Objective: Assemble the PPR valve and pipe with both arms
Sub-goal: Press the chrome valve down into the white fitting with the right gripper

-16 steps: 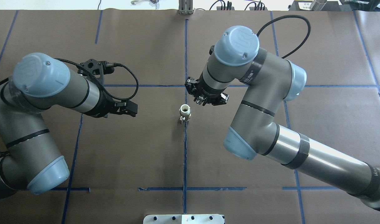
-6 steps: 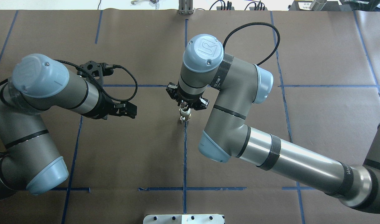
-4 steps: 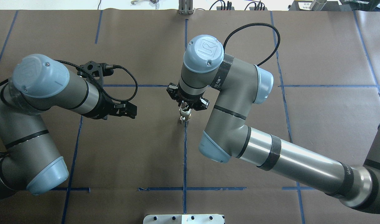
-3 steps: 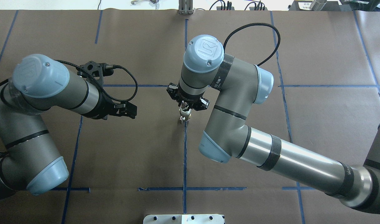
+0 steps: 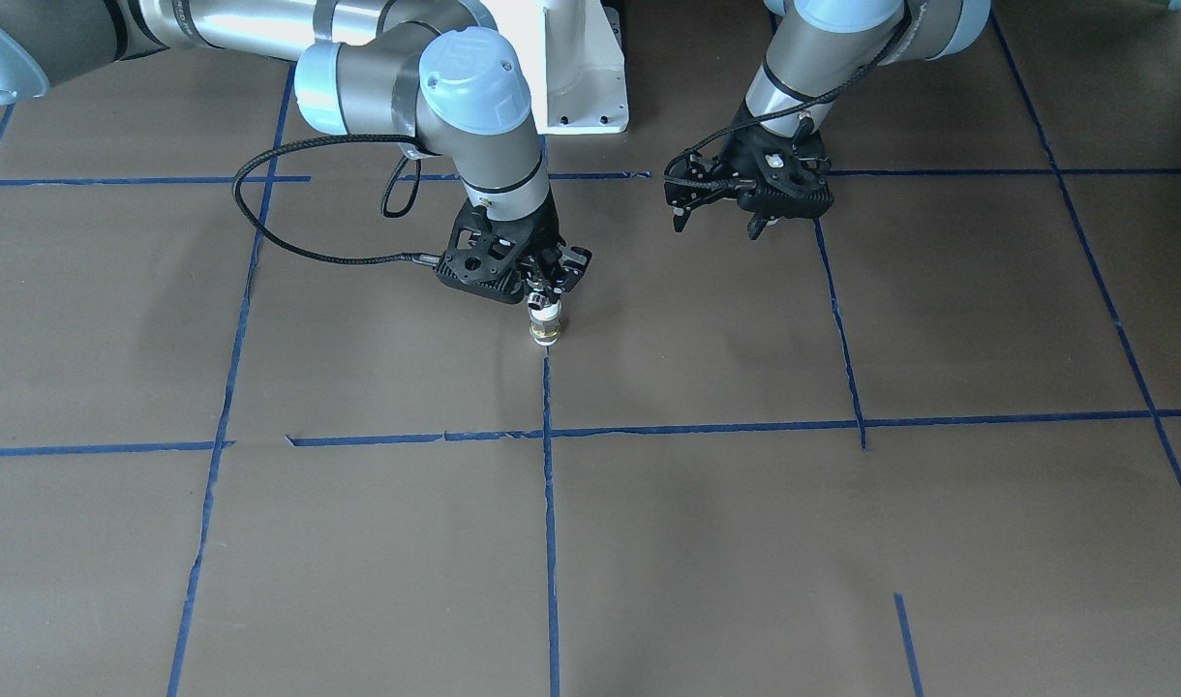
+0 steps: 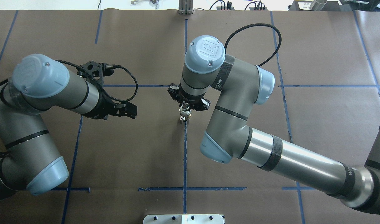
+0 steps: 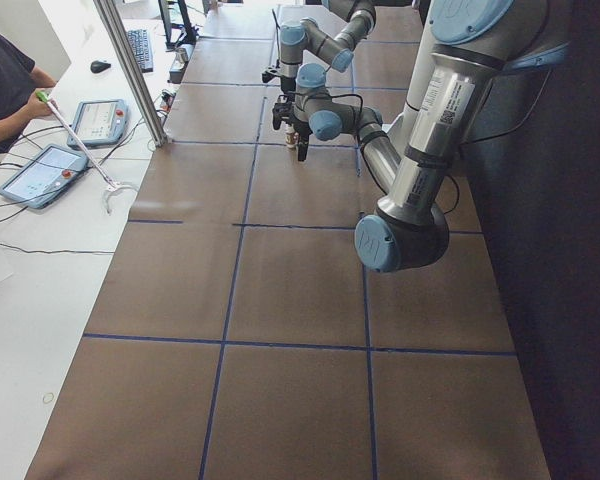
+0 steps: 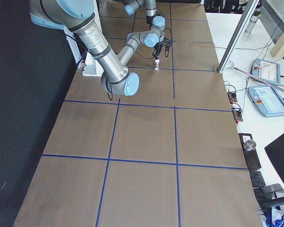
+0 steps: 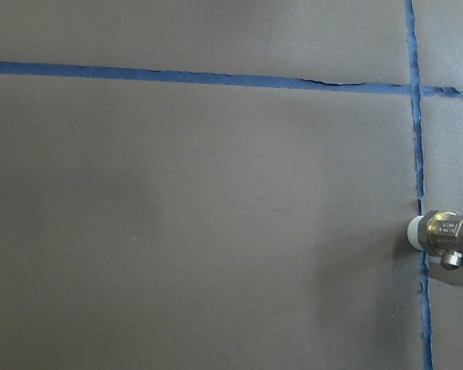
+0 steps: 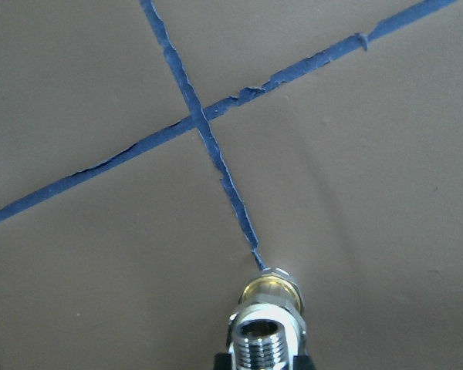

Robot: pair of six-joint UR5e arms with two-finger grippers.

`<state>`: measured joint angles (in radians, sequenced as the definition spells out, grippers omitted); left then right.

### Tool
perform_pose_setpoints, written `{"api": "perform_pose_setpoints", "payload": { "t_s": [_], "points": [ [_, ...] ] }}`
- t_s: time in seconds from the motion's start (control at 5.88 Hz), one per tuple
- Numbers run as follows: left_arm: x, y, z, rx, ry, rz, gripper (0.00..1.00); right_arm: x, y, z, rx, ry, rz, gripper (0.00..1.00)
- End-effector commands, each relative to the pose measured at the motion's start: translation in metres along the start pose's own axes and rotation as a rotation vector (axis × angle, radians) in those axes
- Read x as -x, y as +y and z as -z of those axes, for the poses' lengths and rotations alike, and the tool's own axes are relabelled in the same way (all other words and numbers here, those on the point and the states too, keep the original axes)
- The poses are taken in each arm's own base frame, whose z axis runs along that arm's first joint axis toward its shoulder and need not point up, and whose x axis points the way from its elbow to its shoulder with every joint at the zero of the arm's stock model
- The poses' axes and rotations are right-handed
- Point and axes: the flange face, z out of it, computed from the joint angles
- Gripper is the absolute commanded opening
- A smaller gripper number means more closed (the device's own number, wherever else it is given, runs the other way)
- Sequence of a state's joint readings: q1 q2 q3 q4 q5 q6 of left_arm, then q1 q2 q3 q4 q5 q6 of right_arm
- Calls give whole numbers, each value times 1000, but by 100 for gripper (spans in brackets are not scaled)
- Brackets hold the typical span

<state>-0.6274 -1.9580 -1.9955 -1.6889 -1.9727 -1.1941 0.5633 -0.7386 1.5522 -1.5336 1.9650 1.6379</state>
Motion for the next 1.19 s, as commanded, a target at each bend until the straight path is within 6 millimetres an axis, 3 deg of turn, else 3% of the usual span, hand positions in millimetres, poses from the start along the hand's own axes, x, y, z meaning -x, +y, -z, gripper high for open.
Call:
{"api": "perform_pose_setpoints", "payload": {
  "t_s": [0.0,0.51,0.68,1.02],
  "points": [
    [0,0,0,0,0,1,99,-1,0,-1,0,1,-1,0],
    [0,0,1,0,1,0,99,-1,-1,-2,0,4,-3,4],
    [-1,0,1,-1,2,0,99,-2,1,-5,2,6,0,12],
    [0,0,1,0,1,0,99,-1,1,-6,3,7,0,44]
  ]
}}
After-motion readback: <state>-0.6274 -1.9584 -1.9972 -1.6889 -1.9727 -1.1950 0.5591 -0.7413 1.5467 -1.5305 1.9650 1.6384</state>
